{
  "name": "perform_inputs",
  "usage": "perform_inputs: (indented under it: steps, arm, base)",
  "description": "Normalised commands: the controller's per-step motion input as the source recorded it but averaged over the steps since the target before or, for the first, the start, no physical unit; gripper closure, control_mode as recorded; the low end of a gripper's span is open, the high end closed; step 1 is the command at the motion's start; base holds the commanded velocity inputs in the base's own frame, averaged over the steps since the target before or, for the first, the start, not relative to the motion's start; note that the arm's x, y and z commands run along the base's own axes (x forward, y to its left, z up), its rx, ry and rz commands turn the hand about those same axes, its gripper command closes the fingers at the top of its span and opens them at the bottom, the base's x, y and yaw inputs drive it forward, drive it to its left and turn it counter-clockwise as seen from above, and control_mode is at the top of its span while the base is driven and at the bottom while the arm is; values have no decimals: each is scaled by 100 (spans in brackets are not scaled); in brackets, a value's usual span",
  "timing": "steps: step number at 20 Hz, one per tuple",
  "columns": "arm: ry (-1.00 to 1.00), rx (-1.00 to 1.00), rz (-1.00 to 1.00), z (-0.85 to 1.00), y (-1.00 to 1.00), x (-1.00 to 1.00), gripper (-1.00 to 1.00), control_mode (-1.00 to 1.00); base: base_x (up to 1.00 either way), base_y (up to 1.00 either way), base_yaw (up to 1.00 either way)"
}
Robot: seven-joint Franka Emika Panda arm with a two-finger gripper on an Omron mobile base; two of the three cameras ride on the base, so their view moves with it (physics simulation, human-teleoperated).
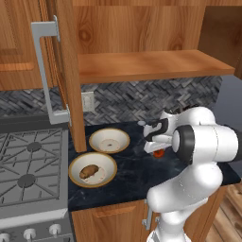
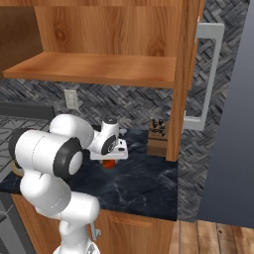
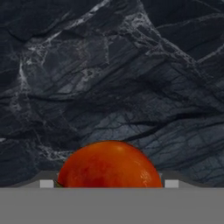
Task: Pick both bowls and place them on the counter. Then place the tomato in one bowl and place the potato in the other bowl.
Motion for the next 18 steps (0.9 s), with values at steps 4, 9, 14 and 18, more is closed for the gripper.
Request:
perform_inputs:
  steps: [4, 9, 14, 18]
  arm:
    - [0, 0, 0, 0, 4, -22, 100, -100]
    - [-18, 0, 0, 24, 13, -34, 100, -100]
    - [-20, 0, 0, 40, 17, -19, 100, -100]
    - [-15, 0, 0, 47, 34, -8, 100, -100]
  base:
    - [0, 0, 0]
    - [0, 0, 0]
    - [0, 0, 0]
    - [0, 0, 0]
